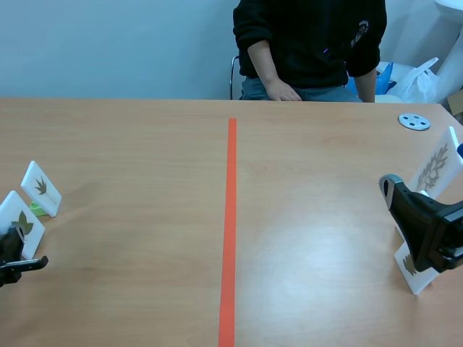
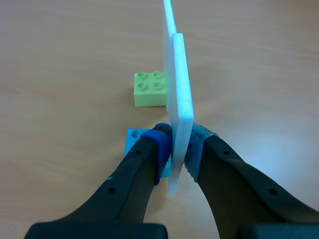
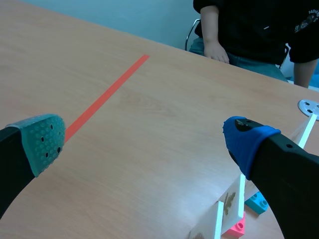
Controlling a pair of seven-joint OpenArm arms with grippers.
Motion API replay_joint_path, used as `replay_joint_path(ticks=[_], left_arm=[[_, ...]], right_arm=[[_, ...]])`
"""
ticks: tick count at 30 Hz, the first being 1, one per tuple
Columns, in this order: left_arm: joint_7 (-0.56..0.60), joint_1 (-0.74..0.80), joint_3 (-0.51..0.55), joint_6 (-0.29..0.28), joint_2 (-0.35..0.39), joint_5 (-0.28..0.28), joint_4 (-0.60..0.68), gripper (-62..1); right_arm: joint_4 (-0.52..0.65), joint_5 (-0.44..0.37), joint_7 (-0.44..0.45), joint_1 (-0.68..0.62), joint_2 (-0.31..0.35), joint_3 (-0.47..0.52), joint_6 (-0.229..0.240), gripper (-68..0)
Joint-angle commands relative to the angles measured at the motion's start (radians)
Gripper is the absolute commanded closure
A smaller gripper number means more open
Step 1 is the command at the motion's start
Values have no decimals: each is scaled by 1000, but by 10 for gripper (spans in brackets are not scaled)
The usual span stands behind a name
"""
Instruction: Sort the leaf by its shape. The table is split by an orange tape line. A compound leaf with several leaflets goes to the left side, a simple leaf with one blade goes to the right side. Return to the home posture when a red brick is placed on the table.
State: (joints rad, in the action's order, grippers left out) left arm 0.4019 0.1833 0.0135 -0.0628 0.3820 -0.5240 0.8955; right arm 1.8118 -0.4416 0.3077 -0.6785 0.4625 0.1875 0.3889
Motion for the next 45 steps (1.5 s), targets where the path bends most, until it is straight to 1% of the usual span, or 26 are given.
replay_joint_path(ticks=[1,9,11,13,17,18,21,22,24,25,28,33,37,42,45], left_arm=[[21,-1,0,-3,1,-1,14,-70],[21,-1,0,-7,1,-1,9,-73],[21,-1,0,-7,1,-1,9,-95],[21,-1,0,-7,1,0,9,-148],[22,0,0,-28,1,0,10,-295],[25,0,0,-38,1,0,10,-338],[60,0,0,-55,1,-1,11,-506],[77,0,0,-64,1,-1,14,-549],[101,7,0,-83,2,0,30,-606],[105,14,0,-95,4,0,43,-623],[104,39,0,-109,8,0,100,-623],[103,102,4,-108,32,13,217,-623],[97,167,33,-108,51,16,320,-623],[92,281,53,-109,85,16,475,-623],[69,356,53,-116,101,19,586,-623]], right_arm=[[2,-9,12,14,9,1,-3,-679],[-3,-9,12,14,9,1,-3,-679],[-3,-9,12,14,9,1,-3,-679],[-3,-9,12,14,9,1,-3,-679],[-3,-9,12,14,9,1,-3,-679],[-3,-9,12,14,9,1,-3,-679],[-3,-9,12,14,9,1,-3,-679],[-3,-9,12,14,9,1,-3,-679],[-3,-9,12,14,9,1,-3,-679],[-3,-9,12,14,9,1,-3,-679],[-3,-9,11,14,9,1,-3,-679],[-3,-9,12,14,9,1,-3,-679],[-3,-9,11,14,9,1,-3,-679],[-3,-9,12,14,9,1,-3,-679],[-3,-9,11,14,9,1,-3,-679]])
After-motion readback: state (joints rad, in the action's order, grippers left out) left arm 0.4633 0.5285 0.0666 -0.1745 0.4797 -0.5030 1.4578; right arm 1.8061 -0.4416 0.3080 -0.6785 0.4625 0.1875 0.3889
